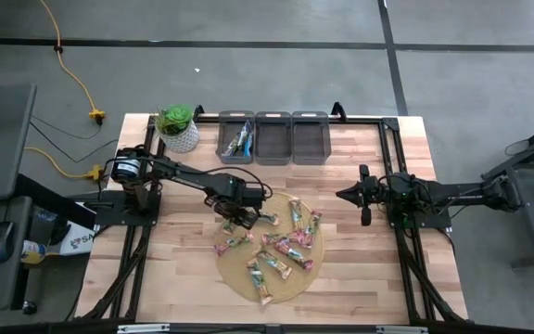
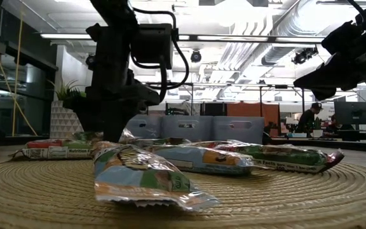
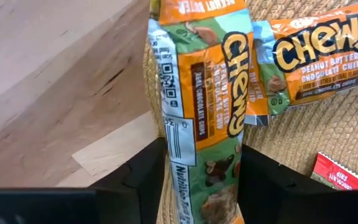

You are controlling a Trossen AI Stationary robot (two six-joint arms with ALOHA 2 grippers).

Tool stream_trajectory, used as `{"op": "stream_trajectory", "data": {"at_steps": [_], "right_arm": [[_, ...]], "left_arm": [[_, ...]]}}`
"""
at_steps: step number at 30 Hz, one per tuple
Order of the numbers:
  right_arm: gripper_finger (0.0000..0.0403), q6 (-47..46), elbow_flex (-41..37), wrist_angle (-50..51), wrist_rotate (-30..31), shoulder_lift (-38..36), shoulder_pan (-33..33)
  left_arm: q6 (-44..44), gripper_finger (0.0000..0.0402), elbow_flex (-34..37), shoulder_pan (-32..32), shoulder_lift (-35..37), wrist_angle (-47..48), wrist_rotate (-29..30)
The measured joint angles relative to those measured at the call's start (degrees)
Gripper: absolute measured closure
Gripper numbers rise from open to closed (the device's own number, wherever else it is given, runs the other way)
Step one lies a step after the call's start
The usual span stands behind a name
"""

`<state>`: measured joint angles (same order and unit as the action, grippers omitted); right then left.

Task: Pick and place Granola Bars by type
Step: Put the yellow granola bar into the middle black bin

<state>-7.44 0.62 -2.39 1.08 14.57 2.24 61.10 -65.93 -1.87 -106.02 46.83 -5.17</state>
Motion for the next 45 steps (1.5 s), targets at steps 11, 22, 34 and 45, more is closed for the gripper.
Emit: {"op": "stream_trajectory", "data": {"at_steps": [11,22,34,45], "right_arm": [[0.0403,0.0,0.0,0.0,0.0,0.0,0.0],[0.0403,0.0,0.0,0.0,0.0,0.0,0.0],[0.0403,0.0,0.0,0.0,0.0,0.0,0.0],[0.0403,0.0,0.0,0.0,0.0,0.0,0.0]], "left_arm": [[-0.5,0.0250,-1.1,0.0,-0.2,1.6,0.8],[-0.9,0.0250,-1.6,0.0,-0.2,3.8,1.3],[-1.5,0.0250,-1.7,0.0,-0.2,4.4,2.1],[-3.4,0.0246,-1.7,0.0,-0.1,4.3,1.8]]}}
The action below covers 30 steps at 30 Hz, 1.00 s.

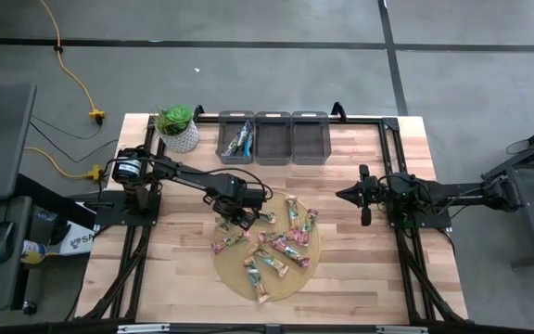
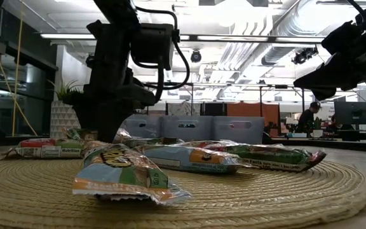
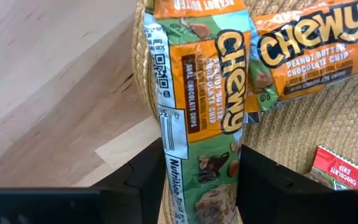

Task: Pick and place Granola Bars by type
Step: Put the yellow granola bar into the middle black bin

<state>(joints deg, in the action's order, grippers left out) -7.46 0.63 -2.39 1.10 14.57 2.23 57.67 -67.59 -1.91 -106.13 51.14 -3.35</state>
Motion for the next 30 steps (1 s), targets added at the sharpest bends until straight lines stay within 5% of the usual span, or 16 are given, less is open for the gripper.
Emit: {"op": "stream_trajectory", "data": {"at_steps": [13,30], "right_arm": [[0.0403,0.0,0.0,0.0,0.0,0.0,0.0],[0.0403,0.0,0.0,0.0,0.0,0.0,0.0]], "left_arm": [[1.4,0.0132,0.0,0.0,0.1,0.0,-0.1],[3.9,0.0212,-0.1,-0.1,0.1,-0.2,-0.7]]}}
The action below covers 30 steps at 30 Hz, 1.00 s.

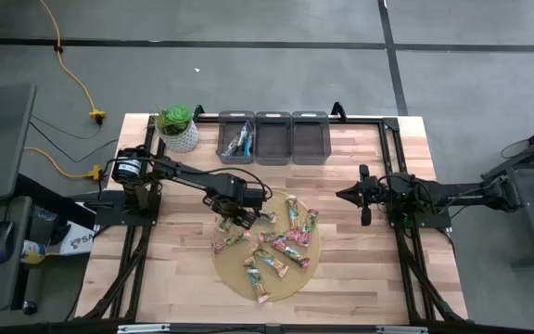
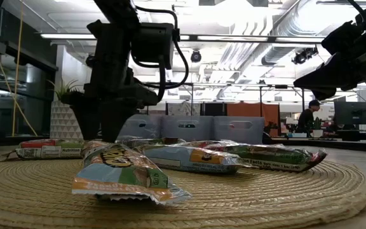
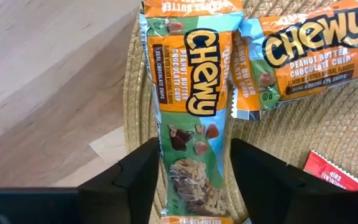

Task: Pick and place Granola Bars by type
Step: Put the yellow granola bar into the middle black bin

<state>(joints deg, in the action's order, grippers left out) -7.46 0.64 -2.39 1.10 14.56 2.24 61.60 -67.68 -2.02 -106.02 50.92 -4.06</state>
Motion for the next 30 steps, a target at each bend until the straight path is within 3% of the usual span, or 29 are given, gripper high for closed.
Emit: {"op": "stream_trajectory", "data": {"at_steps": [30], "right_arm": [[0.0403,0.0,0.0,0.0,0.0,0.0,0.0]], "left_arm": [[0.0,0.0310,0.0,-0.4,1.3,0.2,0.1]]}}
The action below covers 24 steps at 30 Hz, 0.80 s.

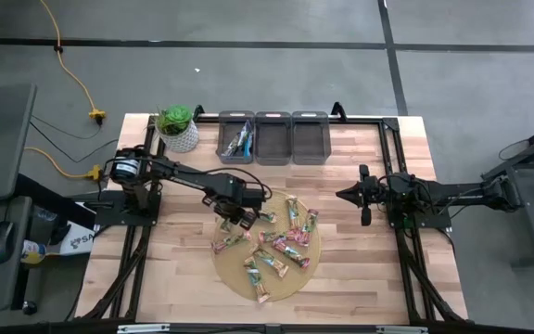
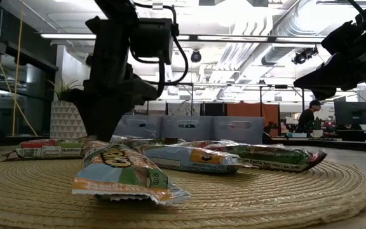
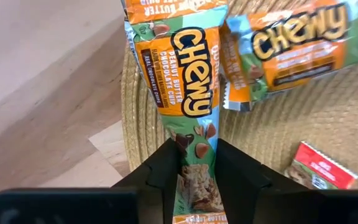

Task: Pick and place Granola Bars by type
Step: Put the yellow granola bar into the middle black bin

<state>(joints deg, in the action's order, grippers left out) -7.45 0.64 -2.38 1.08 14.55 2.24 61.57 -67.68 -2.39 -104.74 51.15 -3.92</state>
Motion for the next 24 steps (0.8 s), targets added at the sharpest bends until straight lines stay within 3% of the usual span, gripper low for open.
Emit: {"op": "stream_trajectory", "data": {"at_steps": [13,24], "right_arm": [[0.0403,0.0,0.0,0.0,0.0,0.0,0.0],[0.0403,0.0,0.0,-0.1,0.0,0.0,0.0]], "left_arm": [[-0.7,0.0312,-0.9,0.1,7.8,0.8,5.7],[-12.0,0.0312,-12.7,0.2,10.8,-8.3,13.0]]}}
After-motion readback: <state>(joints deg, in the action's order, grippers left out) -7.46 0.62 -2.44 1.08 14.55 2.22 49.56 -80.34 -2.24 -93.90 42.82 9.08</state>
